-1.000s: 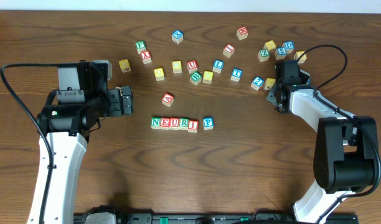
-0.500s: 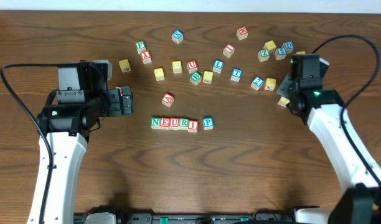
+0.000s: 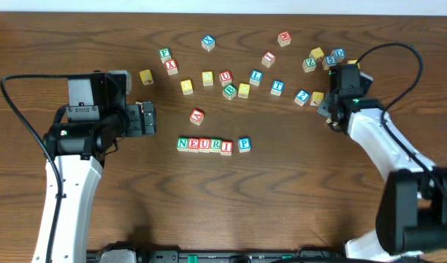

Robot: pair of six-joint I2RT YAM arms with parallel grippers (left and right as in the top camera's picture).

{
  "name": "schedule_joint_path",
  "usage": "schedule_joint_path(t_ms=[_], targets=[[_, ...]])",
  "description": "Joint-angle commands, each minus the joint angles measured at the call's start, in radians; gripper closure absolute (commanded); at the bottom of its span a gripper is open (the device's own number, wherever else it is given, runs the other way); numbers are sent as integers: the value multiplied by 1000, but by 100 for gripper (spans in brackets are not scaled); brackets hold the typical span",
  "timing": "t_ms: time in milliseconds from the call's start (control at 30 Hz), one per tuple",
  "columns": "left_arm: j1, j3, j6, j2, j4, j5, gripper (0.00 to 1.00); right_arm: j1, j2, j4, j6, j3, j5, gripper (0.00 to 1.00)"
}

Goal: Spell out NEURIPS
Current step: 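Lower the right gripper around the yellow S block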

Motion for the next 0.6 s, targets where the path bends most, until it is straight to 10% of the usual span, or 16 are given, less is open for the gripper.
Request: schedule_joint_path(t_ms=[0,567], targets=[[5,22,10,-2,0,-6,2,5,62,24,-5,10,5,53],[5,22,10,-2,0,-6,2,4,135,64,-5,8,9,50]])
